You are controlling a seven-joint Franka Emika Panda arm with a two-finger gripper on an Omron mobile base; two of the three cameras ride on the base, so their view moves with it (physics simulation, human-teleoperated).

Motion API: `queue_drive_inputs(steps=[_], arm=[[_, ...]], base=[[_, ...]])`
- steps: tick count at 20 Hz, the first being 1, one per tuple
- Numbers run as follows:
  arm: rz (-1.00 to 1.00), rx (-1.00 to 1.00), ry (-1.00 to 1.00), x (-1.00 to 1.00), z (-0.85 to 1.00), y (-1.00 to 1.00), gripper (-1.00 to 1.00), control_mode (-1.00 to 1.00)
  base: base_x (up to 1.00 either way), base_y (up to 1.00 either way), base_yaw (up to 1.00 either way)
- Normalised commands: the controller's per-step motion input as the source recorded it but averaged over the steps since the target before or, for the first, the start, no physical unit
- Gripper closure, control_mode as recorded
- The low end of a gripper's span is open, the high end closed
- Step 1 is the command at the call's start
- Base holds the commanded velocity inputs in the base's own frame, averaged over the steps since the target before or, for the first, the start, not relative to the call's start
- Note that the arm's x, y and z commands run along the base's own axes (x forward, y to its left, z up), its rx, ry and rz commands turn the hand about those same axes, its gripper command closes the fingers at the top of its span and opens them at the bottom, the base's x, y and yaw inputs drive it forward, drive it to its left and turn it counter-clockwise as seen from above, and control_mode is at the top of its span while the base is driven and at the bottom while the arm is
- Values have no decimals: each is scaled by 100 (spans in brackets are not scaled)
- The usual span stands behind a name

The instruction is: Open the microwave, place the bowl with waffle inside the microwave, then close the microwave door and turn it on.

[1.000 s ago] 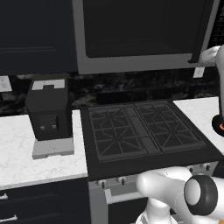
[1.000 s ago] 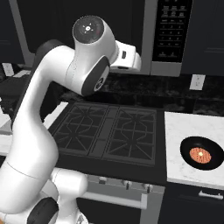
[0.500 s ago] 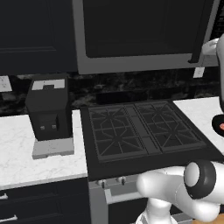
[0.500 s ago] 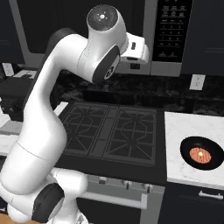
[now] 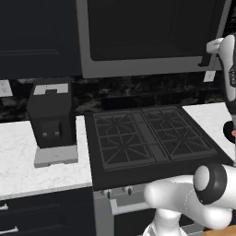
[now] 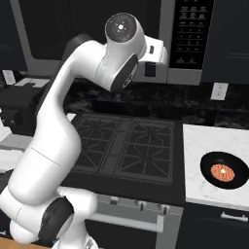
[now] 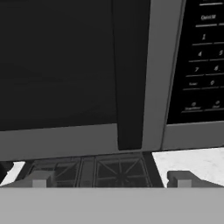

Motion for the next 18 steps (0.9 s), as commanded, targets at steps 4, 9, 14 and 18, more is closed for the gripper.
queue_drive_inputs(steps=[4, 9, 14, 18], arm=[[5, 0, 0, 62, 0, -26, -100, -100], [0, 0, 0, 45, 8, -31, -100, -100], [0, 0, 0, 18, 14, -20, -100, -100], [0, 0, -4, 20, 0, 0, -100, -100]], base=[[0, 0, 0], [0, 0, 0], [0, 0, 0], [0, 0, 0]])
